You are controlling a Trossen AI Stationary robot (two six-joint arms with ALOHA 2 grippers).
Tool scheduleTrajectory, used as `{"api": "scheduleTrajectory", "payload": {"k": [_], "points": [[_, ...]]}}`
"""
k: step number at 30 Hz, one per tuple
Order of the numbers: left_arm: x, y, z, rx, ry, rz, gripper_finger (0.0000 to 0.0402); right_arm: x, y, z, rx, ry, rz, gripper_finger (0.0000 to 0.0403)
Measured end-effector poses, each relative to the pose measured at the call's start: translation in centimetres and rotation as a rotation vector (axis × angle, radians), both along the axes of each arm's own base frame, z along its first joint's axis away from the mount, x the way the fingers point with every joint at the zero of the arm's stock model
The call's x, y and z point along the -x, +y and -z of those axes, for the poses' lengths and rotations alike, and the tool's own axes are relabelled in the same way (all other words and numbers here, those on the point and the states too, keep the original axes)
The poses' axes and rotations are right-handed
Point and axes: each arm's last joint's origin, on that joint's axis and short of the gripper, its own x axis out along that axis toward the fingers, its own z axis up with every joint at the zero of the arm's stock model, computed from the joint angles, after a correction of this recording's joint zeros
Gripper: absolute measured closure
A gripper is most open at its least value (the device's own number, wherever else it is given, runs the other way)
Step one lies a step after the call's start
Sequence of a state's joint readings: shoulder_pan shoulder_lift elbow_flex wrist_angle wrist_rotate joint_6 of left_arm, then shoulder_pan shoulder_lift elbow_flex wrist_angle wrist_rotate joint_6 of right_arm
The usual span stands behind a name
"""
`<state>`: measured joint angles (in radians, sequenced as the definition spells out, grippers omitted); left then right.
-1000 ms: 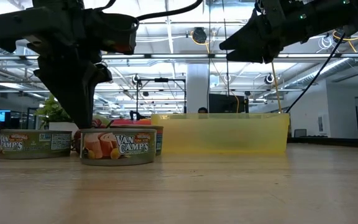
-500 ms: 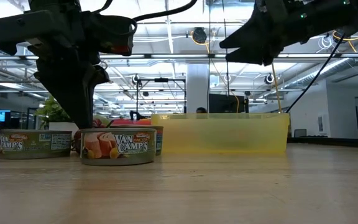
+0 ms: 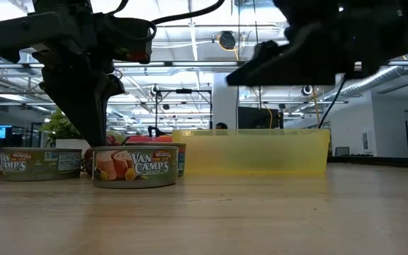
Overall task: Pick & Place Food Item
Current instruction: Put the right green tuna can into the yellow bin
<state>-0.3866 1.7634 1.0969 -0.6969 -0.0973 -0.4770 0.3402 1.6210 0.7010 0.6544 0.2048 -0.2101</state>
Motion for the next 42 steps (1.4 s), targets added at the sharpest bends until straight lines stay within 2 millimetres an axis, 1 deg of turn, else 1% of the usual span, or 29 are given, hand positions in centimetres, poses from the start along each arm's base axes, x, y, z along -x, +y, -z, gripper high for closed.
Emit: {"api": "scheduleTrajectory", "payload": {"k": [3,7,10,12,14,18,23,29,36,37,40,42], "points": [[0.0,0.0,0.0,0.000,0.001,-0.003,0.0401,-2.4,1.4,1.6,0.122,0.033,-0.048,0.0094],[0.1,0.0,0.0,-0.002,0.009,-0.003,0.0401,-5.1,2.4,3.6,0.336,0.112,-0.043,0.0094],[0.1,0.0,0.1,-0.003,0.010,-0.003,0.0401,-6.4,2.7,5.5,0.453,0.203,-0.042,0.0094],[0.1,0.0,0.1,-0.003,0.011,-0.003,0.0401,-7.2,3.0,6.1,0.505,0.201,-0.041,0.0094],[0.1,0.0,0.1,-0.004,0.013,-0.003,0.0401,-7.8,3.2,6.6,0.520,0.177,-0.051,0.0094],[0.2,0.1,0.3,-0.005,0.015,-0.005,0.0401,-8.3,3.4,7.0,0.544,0.126,-0.071,0.0102],[0.8,0.4,0.9,-0.019,0.038,-0.029,0.0401,-8.3,3.4,7.2,0.571,0.134,-0.081,0.0119],[0.7,0.3,1.0,-0.009,0.022,-0.036,0.0401,-8.2,3.4,7.3,0.574,0.139,-0.079,0.0128],[0.5,0.3,1.4,0.023,0.027,-0.029,0.0401,-8.8,2.4,7.0,0.543,0.097,-0.101,0.0136],[0.7,0.5,1.8,0.027,0.050,-0.028,0.0401,-8.9,2.3,7.0,0.540,0.090,-0.108,0.0140],[0.4,0.5,1.2,0.041,0.020,-0.033,0.0401,-9.0,2.1,6.9,0.537,0.079,-0.114,0.0160],[0.5,0.5,1.5,0.035,0.033,-0.034,0.0401,-9.0,2.2,6.9,0.530,0.071,-0.124,0.0182]]}}
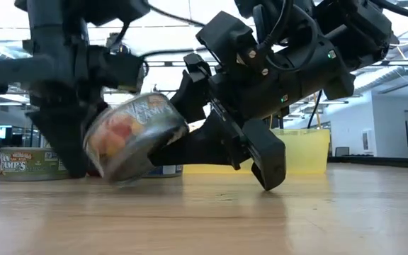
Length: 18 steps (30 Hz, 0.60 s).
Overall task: Pick & Place Food Item
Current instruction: Put the right green tuna can into the yellow bin
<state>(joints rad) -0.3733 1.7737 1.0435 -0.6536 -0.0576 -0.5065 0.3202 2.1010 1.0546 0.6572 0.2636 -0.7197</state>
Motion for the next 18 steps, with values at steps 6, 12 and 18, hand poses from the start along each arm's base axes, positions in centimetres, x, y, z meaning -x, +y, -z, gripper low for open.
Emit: {"api": "scheduleTrajectory", "payload": {"k": [6,12,18], "points": [[-0.1,0.0,-0.2,-0.022,-0.021,-0.006,0.0401,-0.1,0.2,-0.2,-0.012,-0.027,-0.011,0.0252],[-0.2,0.1,-0.3,-0.040,-0.034,-0.010,0.0399,-0.1,0.4,-0.4,-0.036,-0.037,-0.028,0.0252],[-0.4,0.1,-0.3,-0.064,-0.066,-0.013,0.0393,0.7,0.9,-2.1,0.020,-0.012,0.029,0.0252]]}}
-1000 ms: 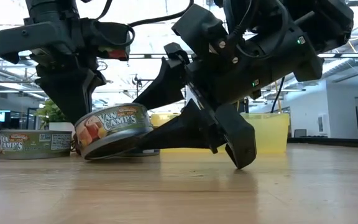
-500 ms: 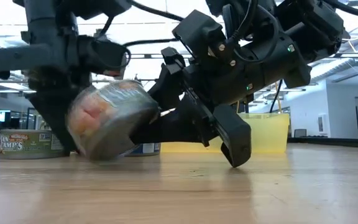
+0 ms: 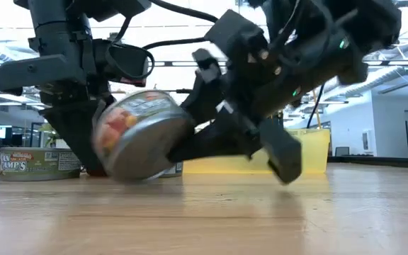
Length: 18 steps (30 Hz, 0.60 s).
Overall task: Pick & Place Food Item
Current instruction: Put the right green tuna can into the yellow bin
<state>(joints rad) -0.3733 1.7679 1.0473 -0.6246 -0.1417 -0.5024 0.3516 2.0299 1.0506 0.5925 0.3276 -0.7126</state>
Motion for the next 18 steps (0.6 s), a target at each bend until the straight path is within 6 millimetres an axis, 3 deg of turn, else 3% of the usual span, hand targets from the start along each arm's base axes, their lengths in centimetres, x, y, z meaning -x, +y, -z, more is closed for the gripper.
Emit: {"api": "scheduleTrajectory", "payload": {"k": [4,8,14,18], "points": [[-0.8,-0.4,-0.4,0.000,-0.099,0.044,0.0398,1.0,0.2,-2.7,0.019,0.006,0.082,0.0252],[-0.9,-0.9,-2.1,0.030,-0.239,0.115,0.0395,2.6,0.0,-5.1,-0.033,-0.027,0.145,0.0253],[1.1,-0.1,-5.3,0.036,-0.486,0.140,0.0392,6.1,-1.3,-8.5,-0.092,-0.148,0.273,0.0253],[3.1,1.8,-6.1,-0.006,-0.707,0.112,0.0398,8.9,-3.3,-9.0,-0.040,-0.205,0.457,0.0253]]}}
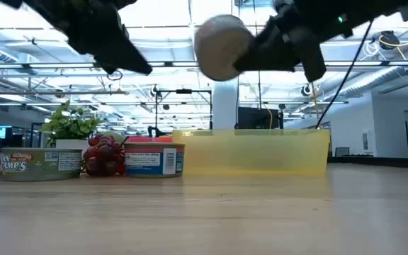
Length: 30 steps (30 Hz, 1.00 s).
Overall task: Pick & Place Food Item
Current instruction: Put the right green tuna can into the yellow bin
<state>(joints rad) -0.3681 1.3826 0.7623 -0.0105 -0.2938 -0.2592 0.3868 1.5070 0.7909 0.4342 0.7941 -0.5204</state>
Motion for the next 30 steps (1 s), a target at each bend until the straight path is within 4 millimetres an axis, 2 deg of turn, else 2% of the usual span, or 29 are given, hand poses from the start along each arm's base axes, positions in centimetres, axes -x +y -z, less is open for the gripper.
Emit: {"api": "scheduleTrajectory", "payload": {"k": [3,7,9,13,17,21,30], "points": [[1.1,1.5,0.4,0.013,-0.171,-0.018,0.0389,1.8,-2.0,0.5,0.074,0.000,0.174,0.0253],[2.0,3.2,1.1,0.018,-0.345,-0.037,0.0384,3.5,-4.8,2.9,0.169,0.107,0.319,0.0253],[2.2,3.8,1.3,0.021,-0.387,-0.032,0.0387,4.1,-5.9,4.0,0.192,0.151,0.356,0.0253],[2.0,4.5,1.3,0.000,-0.396,-0.008,0.0398,4.3,-7.5,4.9,0.238,0.228,0.397,0.0253],[1.9,5.1,1.3,-0.059,-0.396,-0.006,0.0388,4.3,-8.2,5.2,0.254,0.297,0.352,0.0253],[1.9,5.6,1.4,-0.063,-0.378,-0.023,0.0373,4.3,-8.1,5.4,0.284,0.345,0.300,0.0253],[2.0,6.1,2.1,-0.059,-0.301,-0.049,0.0371,3.3,-7.7,3.4,0.383,0.238,0.325,0.0253]]}}
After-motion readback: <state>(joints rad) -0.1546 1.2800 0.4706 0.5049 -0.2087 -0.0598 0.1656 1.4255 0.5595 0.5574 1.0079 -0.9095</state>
